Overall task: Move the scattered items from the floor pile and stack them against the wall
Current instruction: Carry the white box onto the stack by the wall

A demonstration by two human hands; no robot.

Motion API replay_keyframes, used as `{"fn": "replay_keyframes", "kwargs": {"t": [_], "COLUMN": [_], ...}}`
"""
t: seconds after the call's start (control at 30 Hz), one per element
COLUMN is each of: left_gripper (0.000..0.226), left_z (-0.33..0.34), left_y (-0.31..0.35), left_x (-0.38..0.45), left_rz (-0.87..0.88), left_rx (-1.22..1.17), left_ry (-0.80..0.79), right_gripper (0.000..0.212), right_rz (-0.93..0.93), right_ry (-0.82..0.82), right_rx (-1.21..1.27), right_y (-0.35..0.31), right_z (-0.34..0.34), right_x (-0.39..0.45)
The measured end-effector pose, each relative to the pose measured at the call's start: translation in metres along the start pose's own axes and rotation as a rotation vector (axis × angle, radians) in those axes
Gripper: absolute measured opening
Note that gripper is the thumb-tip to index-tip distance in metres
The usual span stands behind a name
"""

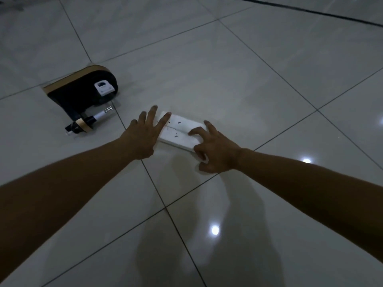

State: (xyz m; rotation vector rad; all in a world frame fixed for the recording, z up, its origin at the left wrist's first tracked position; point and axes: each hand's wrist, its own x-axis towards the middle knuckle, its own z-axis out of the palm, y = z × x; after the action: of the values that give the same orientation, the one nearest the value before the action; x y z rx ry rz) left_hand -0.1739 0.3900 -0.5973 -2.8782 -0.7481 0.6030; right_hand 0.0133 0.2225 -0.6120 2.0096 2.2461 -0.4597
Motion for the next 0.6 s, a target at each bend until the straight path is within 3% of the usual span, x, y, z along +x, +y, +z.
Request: {"fn": "replay_keyframes", "kwargs": {"t": [0.17,0.23,0.33,0.47,0.6], "left_gripper": [0.129,0.119,0.087,0.065,0.075], "left_z": [0.007,0.009,0.007,0.002,-0.007], "left_y": [0.019,0.027,0.029,0.021,0.018], "left_x": [0.015,0.016,0.014,0.008,-0.004], "left_rz": [-0.077,-0.097,-0.054,0.061,0.098], "left_rx": [-0.411,-0.529,-0.644,-0.571,-0.294], "left_ry": [-0.18,-0.133,0.008,0.059,0.205], "right_gripper": [0.034,0.045,0.071,0.079,0.099], "right_rz": [-0.001,0.035,0.128,0.253,0.239], "right_ry": [0.064,0.065,0.154,0.222,0.092], "right_rx": [0.028,0.004,0.081,0.066,0.073], "right_y": [-0.001,0.0,0.003,0.011,0.011], "right_z": [0.002,0.009,0.013,-0.002,-0.016], "right_x": [-0.003,0.0,0.003,0.004,0.007]}}
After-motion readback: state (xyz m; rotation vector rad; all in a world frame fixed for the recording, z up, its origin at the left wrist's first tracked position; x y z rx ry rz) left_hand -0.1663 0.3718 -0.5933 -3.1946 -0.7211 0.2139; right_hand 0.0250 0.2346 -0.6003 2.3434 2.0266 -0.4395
